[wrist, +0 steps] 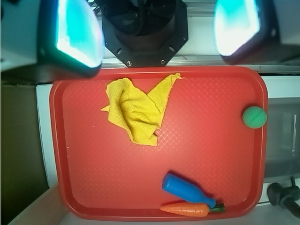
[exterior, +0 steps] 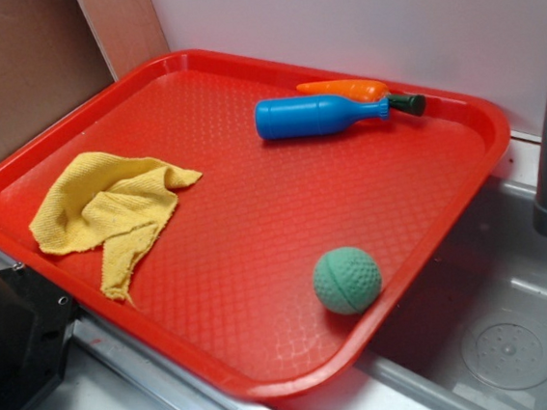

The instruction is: Grab the blue bottle.

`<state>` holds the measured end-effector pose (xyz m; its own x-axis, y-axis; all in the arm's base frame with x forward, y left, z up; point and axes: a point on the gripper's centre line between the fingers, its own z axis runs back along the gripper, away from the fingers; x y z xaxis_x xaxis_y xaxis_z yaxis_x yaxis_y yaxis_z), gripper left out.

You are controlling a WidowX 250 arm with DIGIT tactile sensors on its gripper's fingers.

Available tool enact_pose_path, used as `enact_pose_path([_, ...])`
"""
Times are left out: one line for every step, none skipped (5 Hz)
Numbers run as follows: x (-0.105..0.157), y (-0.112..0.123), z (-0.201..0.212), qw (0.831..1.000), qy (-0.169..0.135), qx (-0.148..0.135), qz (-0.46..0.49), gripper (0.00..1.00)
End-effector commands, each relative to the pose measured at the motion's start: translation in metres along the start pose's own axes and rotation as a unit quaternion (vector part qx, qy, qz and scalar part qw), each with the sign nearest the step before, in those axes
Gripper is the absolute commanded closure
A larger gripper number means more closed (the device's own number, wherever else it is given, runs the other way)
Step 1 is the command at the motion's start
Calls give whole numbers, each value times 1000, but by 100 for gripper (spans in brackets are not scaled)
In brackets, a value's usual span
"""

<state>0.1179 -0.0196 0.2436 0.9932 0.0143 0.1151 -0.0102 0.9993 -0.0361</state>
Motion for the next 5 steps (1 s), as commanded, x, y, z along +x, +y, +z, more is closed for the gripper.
enact_pose_path([0, 0, 0, 1000, 0, 0, 0, 0])
enact_pose_path([4, 5, 1, 1000, -6, -12, -13, 0])
enact_pose_path([21, 9, -7, 998, -25, -17, -59, 0])
enact_pose_path([48, 9, -22, 993, -29, -18, -115, 0])
enact_pose_path([74, 11, -42, 988, -32, -15, -153, 0])
